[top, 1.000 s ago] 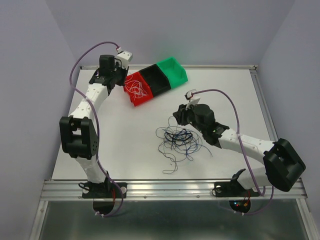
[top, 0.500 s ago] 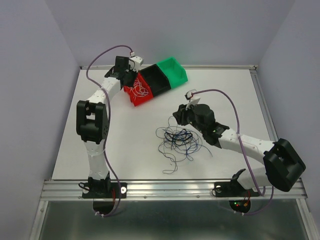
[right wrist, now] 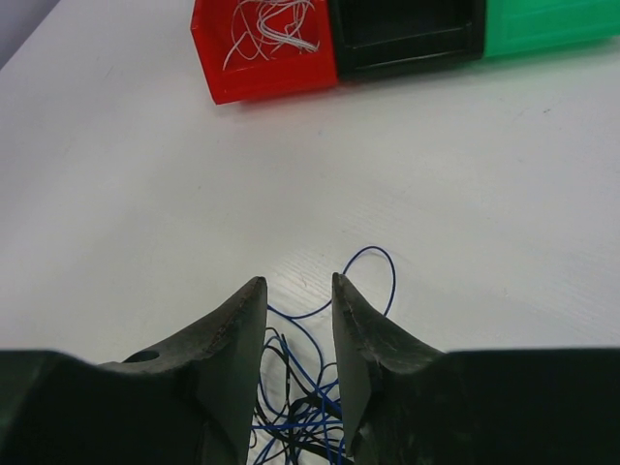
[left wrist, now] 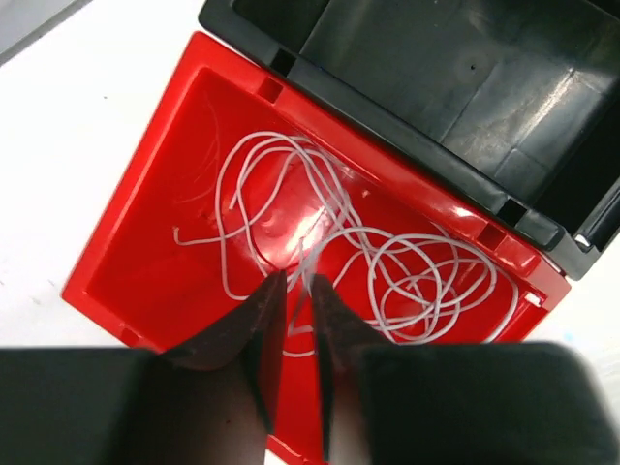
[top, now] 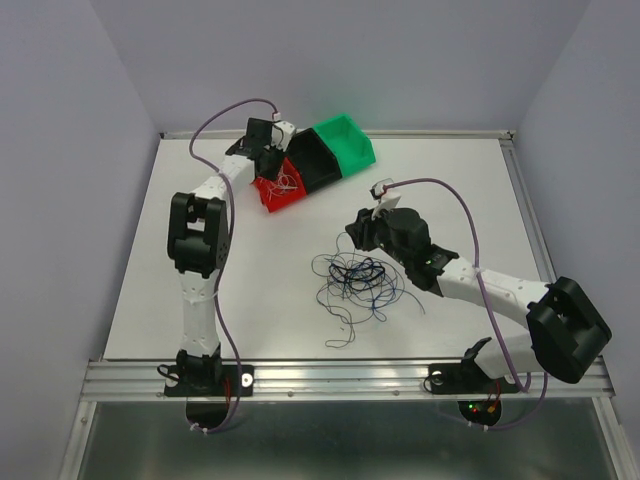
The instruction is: Untangle the cables
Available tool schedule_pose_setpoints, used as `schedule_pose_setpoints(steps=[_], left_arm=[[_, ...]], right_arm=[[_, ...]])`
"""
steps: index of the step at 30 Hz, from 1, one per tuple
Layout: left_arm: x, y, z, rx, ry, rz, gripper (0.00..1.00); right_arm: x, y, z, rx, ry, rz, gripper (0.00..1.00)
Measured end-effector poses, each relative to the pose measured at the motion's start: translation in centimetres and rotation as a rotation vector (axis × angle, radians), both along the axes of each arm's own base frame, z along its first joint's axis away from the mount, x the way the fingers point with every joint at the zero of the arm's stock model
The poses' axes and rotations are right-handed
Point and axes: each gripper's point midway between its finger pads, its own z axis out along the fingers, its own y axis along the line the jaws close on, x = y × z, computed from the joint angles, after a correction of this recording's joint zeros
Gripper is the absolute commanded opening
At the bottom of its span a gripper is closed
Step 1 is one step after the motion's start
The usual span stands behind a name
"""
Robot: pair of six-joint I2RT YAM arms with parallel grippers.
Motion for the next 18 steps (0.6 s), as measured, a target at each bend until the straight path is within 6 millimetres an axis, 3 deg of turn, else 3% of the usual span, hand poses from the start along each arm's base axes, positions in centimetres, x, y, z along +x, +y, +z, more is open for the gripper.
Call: schedule_pose_setpoints(steps=[4, 6, 10, 13, 15, 18], left_arm=[[-1.4, 0.0, -0.3, -0.002, 0.008, -0.001, 0.48], [-2.6, 0.2, 0.8, -0.009, -0.001, 0.002, 0.53], [-4.3, 0.3, 5.7, -0.039, -0.098, -0.002, 0.61], [-6.6, -0.2, 10.7, -0.066, -0.223, -0.02, 0.66], [-8.6, -1.1, 12.8, -0.075, -0.281, -0.046, 0.67], [-11.9, -4.6, 14.4, -0.092, -0.338, -0.157, 0.68]], right_arm=[[0.0, 0.0, 0.0, 0.001, 0.001, 0.0, 0.4], [0.0, 0.0, 0.0, 0.001, 0.002, 0.0, 0.43], [-0.2, -0.2, -0.5, -0.014, 0.02, -0.004, 0.48], [-0.7, -0.6, -0.9, -0.033, 0.042, -0.003, 0.53], [-1.0, -0.9, -0.3, -0.031, 0.04, -0.003, 0.57], [-1.4, -1.6, 2.0, -0.002, -0.002, -0.015, 0.61]])
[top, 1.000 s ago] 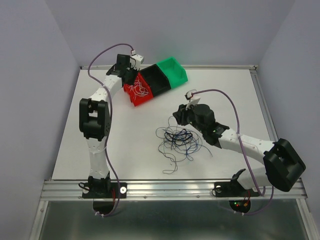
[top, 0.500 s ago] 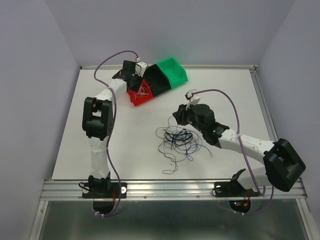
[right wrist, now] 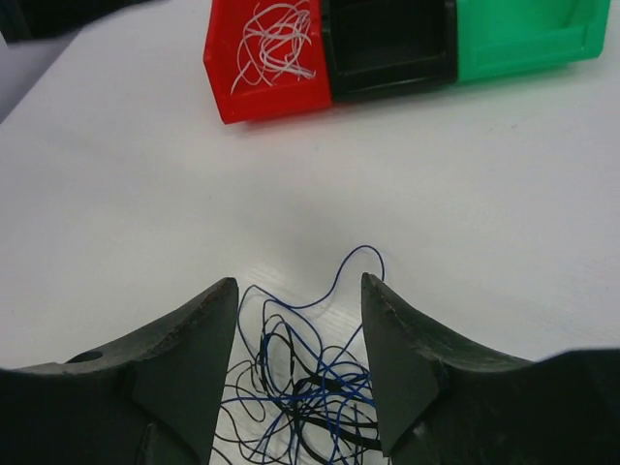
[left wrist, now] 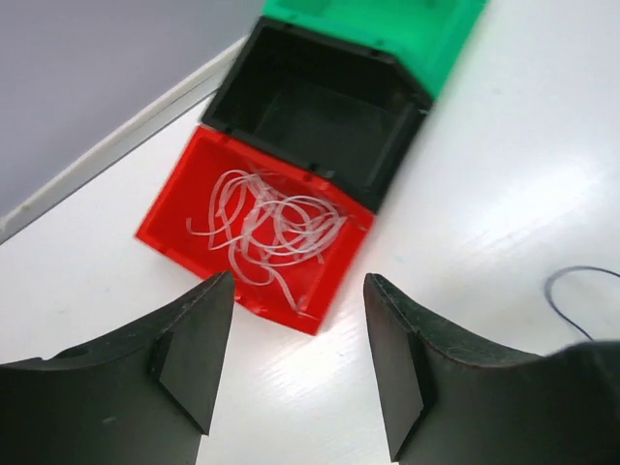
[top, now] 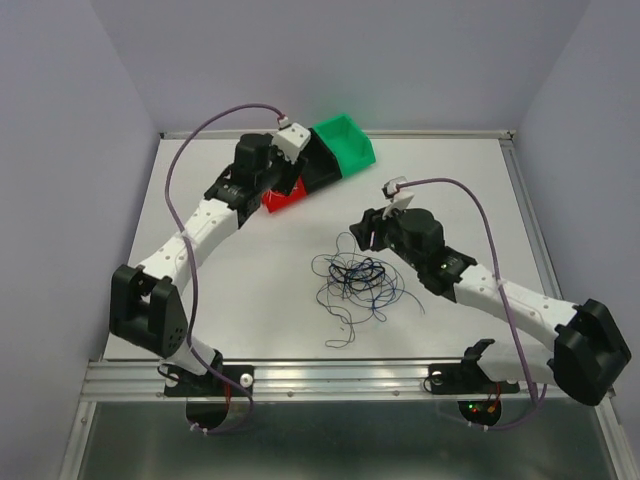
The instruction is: Untangle the cables
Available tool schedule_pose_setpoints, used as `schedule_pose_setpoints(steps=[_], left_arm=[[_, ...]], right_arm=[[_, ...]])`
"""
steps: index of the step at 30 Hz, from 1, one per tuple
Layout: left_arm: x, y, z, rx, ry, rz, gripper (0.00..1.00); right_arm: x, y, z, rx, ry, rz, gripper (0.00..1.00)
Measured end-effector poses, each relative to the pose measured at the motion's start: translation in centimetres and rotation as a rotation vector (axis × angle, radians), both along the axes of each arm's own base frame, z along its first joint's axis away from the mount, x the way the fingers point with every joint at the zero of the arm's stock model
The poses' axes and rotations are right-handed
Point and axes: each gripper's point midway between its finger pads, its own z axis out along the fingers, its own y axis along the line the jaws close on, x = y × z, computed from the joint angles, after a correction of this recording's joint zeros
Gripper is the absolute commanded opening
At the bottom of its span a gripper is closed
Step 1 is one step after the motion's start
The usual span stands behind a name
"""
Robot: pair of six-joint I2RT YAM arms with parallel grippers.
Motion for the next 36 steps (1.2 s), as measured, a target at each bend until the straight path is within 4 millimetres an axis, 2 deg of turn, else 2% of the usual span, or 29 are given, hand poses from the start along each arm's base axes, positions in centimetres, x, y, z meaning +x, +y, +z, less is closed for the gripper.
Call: schedule_pose_setpoints(steps=[3, 7, 12, 18, 25, 29, 30, 32, 36], left_arm=[[-3.7, -3.8, -1.0, 0.011, 0.007, -0.141, 0.69], [-8.6, -9.0, -4.1, 0.051, 0.054, -0.351, 0.72], [-13.1, -12.0, -7.8, 0.083, 0.129, -0.547, 0.73], [-14.2, -14.3, -9.5, 0.085, 0.142, -0.655, 0.73], [-15.7, -16.2, -14.9, 0.146, 0.242, -0.729, 0.68], [-15.9, -16.2, -16.8, 0.17, 0.282, -0.733, 0.39], [-15.9, -16.2, -17.0, 0.172, 0.29, -0.731, 0.19], [-15.5, -16.3, -17.0, 0.178, 0.288, -0.722, 0.0], [-15.0, -16.1, -16.0, 0.177, 0.246, -0.698, 0.0]], right_arm=[[-0.2, -1.1, 2.9, 0.041, -0.063, -0.036, 0.67], [-0.5, -3.1, 5.8, 0.094, -0.136, -0.112, 0.7], [-1.6, -6.1, 6.1, 0.128, -0.18, -0.206, 0.74], [-1.8, -7.7, 6.7, 0.154, -0.212, -0.273, 0.74], [-1.6, -7.9, 7.2, 0.167, -0.225, -0.288, 0.74], [-1.7, -8.0, 7.3, 0.168, -0.226, -0.288, 0.74], [-1.7, -8.0, 7.3, 0.169, -0.228, -0.288, 0.74], [-1.8, -8.0, 7.5, 0.175, -0.232, -0.288, 0.74], [-1.8, -8.0, 7.7, 0.179, -0.236, -0.288, 0.74]])
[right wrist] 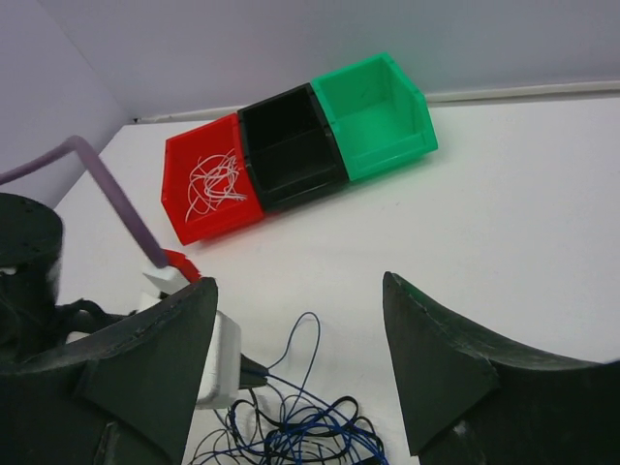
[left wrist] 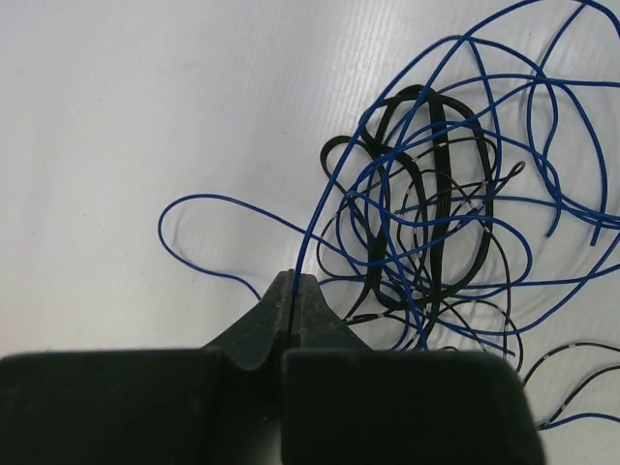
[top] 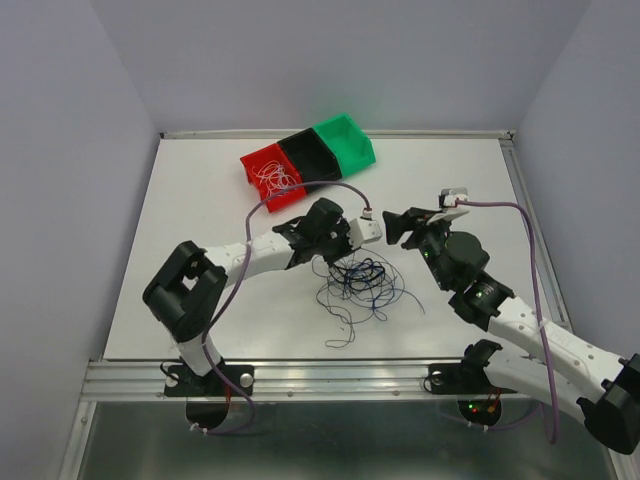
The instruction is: Untangle the cables
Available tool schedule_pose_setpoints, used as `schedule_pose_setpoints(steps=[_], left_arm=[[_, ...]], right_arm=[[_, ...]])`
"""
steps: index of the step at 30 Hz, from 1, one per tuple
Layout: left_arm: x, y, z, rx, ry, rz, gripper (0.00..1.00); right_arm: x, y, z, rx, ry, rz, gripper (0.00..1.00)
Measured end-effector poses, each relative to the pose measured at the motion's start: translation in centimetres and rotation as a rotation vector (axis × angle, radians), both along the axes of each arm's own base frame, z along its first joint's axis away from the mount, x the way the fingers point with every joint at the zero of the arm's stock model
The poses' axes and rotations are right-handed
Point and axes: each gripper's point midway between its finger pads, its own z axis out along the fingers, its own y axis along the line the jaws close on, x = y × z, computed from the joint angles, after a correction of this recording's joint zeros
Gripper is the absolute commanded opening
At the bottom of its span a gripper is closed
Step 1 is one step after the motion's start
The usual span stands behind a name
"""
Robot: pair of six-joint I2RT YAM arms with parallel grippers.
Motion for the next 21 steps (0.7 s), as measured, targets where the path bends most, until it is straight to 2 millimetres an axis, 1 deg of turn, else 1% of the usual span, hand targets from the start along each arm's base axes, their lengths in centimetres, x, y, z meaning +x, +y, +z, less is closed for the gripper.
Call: schedule_pose_setpoints(steps=[1, 3, 5, 6, 9, 10, 12, 13, 14, 15, 16, 18, 20, 21], left_arm=[[0.0, 0.2, 0.4, -0.005, -0.011, 0.006, 0.0], [-0.2, 0.9, 2.2, -0.03, -0.046, 0.025, 0.0], [-0.4, 1.6, 5.0, -0.075, -0.097, 0.053, 0.0], [-0.3, 1.9, 6.5, -0.099, -0.123, 0.073, 0.0], [-0.3, 2.9, 12.4, -0.202, -0.226, 0.122, 0.0], [-0.4, 3.2, 14.0, -0.229, -0.253, 0.137, 0.0], [-0.5, 3.8, 17.7, -0.29, -0.308, 0.161, 0.0], [-0.6, 4.1, 19.9, -0.325, -0.334, 0.169, 0.0], [-0.7, 4.2, 20.6, -0.334, -0.338, 0.172, 0.0], [-0.8, 4.2, 22.9, -0.366, -0.358, 0.176, 0.0], [-0.7, 4.1, 24.1, -0.384, -0.368, 0.178, 0.0], [-0.8, 4.1, 26.9, -0.415, -0.382, 0.184, 0.0], [-0.8, 4.1, 29.1, -0.438, -0.391, 0.189, 0.0], [-0.7, 4.1, 30.5, -0.451, -0.396, 0.191, 0.0]], right_arm=[[0.0, 0.0, 0.0, 0.001, -0.001, 0.0, 0.74], [0.0, 0.0, 0.0, 0.001, -0.001, 0.001, 0.74], [0.0, 0.2, 0.0, -0.001, 0.0, 0.009, 0.75], [-0.1, 0.4, -0.1, -0.004, 0.0, 0.022, 0.75], [-0.2, 1.5, -0.3, -0.017, -0.007, 0.081, 0.77], [-0.3, 1.9, -0.4, -0.015, -0.018, 0.102, 0.77], [-0.8, 2.5, -1.2, -0.023, -0.032, 0.15, 0.79], [-1.1, 2.8, -1.7, -0.028, -0.037, 0.174, 0.79], [-1.3, 3.0, -2.0, -0.033, -0.039, 0.189, 0.8], [-1.6, 3.2, -2.3, -0.037, -0.044, 0.211, 0.8], [-1.9, 3.5, -2.4, -0.041, -0.056, 0.242, 0.81], [-2.5, 4.2, -2.2, -0.041, -0.077, 0.291, 0.81], [-2.9, 5.1, -1.6, -0.039, -0.108, 0.346, 0.82], [-3.2, 5.9, -1.5, -0.042, -0.121, 0.392, 0.84]])
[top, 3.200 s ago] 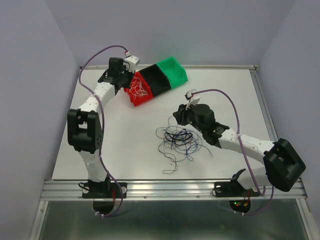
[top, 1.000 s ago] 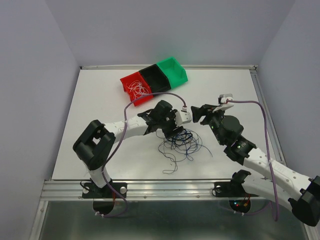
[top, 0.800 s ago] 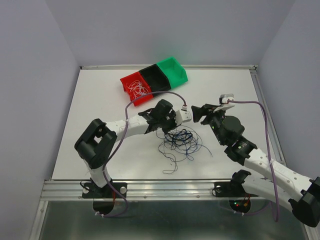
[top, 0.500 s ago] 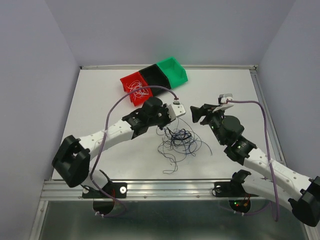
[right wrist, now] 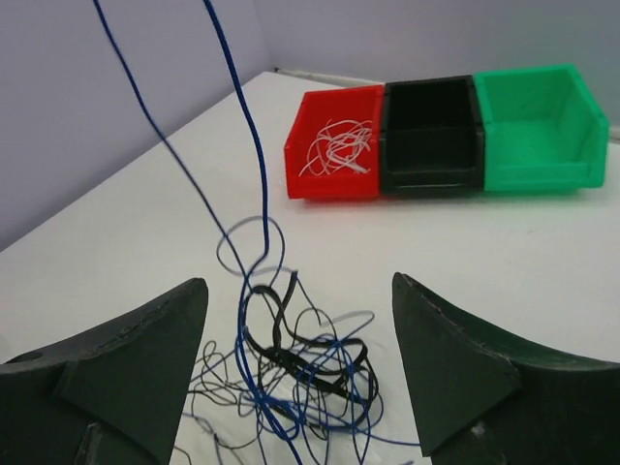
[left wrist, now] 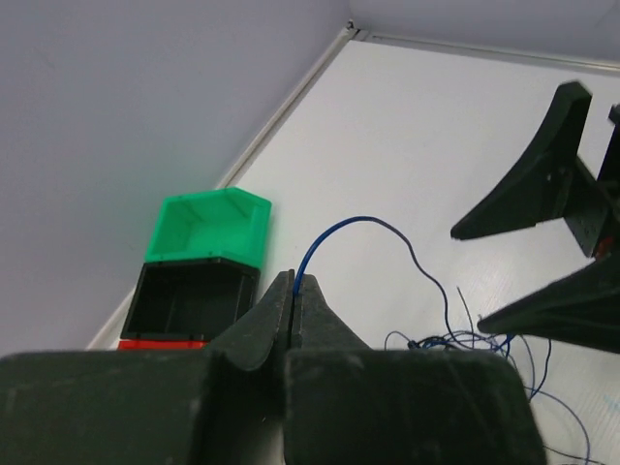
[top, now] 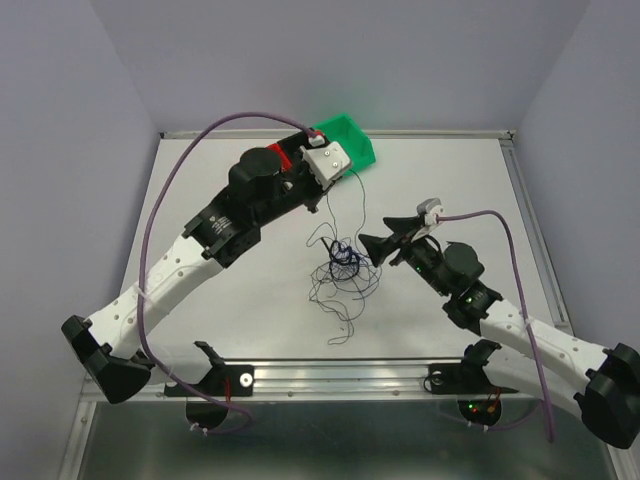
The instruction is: Untangle the cables
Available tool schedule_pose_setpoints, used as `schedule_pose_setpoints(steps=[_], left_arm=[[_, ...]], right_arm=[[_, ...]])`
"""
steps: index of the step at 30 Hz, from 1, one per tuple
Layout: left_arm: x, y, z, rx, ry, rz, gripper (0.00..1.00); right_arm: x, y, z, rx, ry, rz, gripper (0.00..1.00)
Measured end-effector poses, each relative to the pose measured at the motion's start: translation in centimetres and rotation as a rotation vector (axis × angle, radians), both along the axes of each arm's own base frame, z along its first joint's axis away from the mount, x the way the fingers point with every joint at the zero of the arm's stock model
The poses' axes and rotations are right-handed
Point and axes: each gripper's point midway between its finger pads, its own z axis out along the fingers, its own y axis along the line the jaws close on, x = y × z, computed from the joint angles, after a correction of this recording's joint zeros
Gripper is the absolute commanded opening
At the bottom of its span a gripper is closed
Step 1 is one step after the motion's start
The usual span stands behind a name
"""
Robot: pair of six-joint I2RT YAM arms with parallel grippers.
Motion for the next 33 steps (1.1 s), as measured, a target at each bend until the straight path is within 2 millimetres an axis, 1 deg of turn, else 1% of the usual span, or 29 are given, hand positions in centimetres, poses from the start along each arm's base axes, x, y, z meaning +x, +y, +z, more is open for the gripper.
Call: schedule_pose_setpoints(steps=[2, 3, 4, 5, 7, 8, 9, 10, 11, 12, 14, 15, 17, 19, 21, 24, 25, 26, 27, 28, 29, 30, 33], left_arm=[[0.0, -0.1, 1.9, -0.021, -0.012, 0.001, 0.0], [0.0, -0.1, 3.3, -0.033, -0.019, 0.001, 0.0], [0.0, -0.1, 4.7, -0.048, -0.027, 0.001, 0.0], [-0.1, -0.2, 5.7, -0.059, -0.029, -0.006, 0.0], [-0.4, -0.4, 7.9, -0.081, -0.036, -0.021, 0.0], [-0.6, -0.5, 8.9, -0.094, -0.04, -0.033, 0.0], [-0.9, -0.6, 9.7, -0.105, -0.04, -0.042, 0.0], [-1.1, -0.7, 10.3, -0.115, -0.042, -0.051, 0.0], [-1.4, -0.6, 10.8, -0.123, -0.041, -0.057, 0.0], [-1.8, -0.5, 11.3, -0.13, -0.037, -0.06, 0.0], [-1.8, -0.2, 11.9, -0.145, -0.034, -0.043, 0.0], [-1.8, 0.0, 12.2, -0.154, -0.034, -0.029, 0.0], [-1.5, 0.5, 12.4, -0.168, -0.031, 0.005, 0.0], [-1.2, 0.8, 12.0, -0.176, -0.028, 0.032, 0.0], [-1.3, 1.3, 11.0, -0.177, -0.013, 0.047, 0.0], [-1.8, 1.8, 9.6, -0.171, 0.007, 0.052, 0.0], [-2.0, 2.0, 9.3, -0.171, 0.008, 0.054, 0.0], [-2.1, 2.2, 9.2, -0.172, 0.006, 0.058, 0.0], [-2.1, 2.3, 9.1, -0.176, 0.002, 0.061, 0.0], [-2.2, 2.6, 9.0, -0.18, -0.002, 0.066, 0.0], [-2.3, 2.7, 8.8, -0.183, -0.005, 0.067, 0.0], [-2.5, 2.9, 8.5, -0.187, -0.009, 0.066, 0.0], [-3.0, 3.4, 7.3, -0.19, -0.012, 0.065, 0.0]], right_arm=[[-0.3, 1.1, -0.6, -0.016, 0.0, 0.061, 0.86], [-0.4, 1.9, -1.5, -0.035, 0.016, 0.097, 0.86], [-0.6, 2.3, -2.1, -0.047, 0.024, 0.123, 0.84], [-0.7, 2.9, -2.9, -0.063, 0.041, 0.155, 0.8], [-0.7, 3.6, -4.5, -0.089, 0.074, 0.186, 0.67], [-0.7, 4.1, -5.4, -0.102, 0.093, 0.202, 0.58], [-0.7, 4.3, -5.8, -0.108, 0.106, 0.212, 0.46], [-0.6, 4.7, -6.8, -0.123, 0.131, 0.227, 0.42], [-0.6, 4.9, -7.2, -0.135, 0.138, 0.234, 0.41], [-0.5, 5.2, -7.8, -0.141, 0.159, 0.245, 0.3], [-0.4, 5.4, -8.2, -0.148, 0.171, 0.25, 0.14], [-0.3, 5.3, -8.2, -0.142, 0.178, 0.241, 0.01], [0.2, 4.9, -7.9, -0.127, 0.179, 0.196, 0.01], [1.0, 4.1, -7.1, -0.108, 0.17, 0.131, 0.01], [1.5, 3.1, -5.7, -0.074, 0.149, 0.066, 0.01], [2.5, 1.0, -2.8, -0.002, 0.102, -0.061, 0.01], [2.8, 0.2, -2.2, 0.018, 0.092, -0.108, 0.01], [3.0, -0.6, -1.6, 0.035, 0.085, -0.144, 0.09], [3.0, -1.1, -1.1, 0.044, 0.078, -0.167, 0.23], [2.8, -1.2, -0.5, 0.052, 0.065, -0.165, 0.57], [2.6, -1.3, -0.2, 0.055, 0.054, -0.157, 0.74], [2.3, -1.2, 0.3, 0.064, 0.044, -0.143, 0.79], [0.8, 0.0, 1.3, 0.045, -0.005, -0.031, 0.86]])
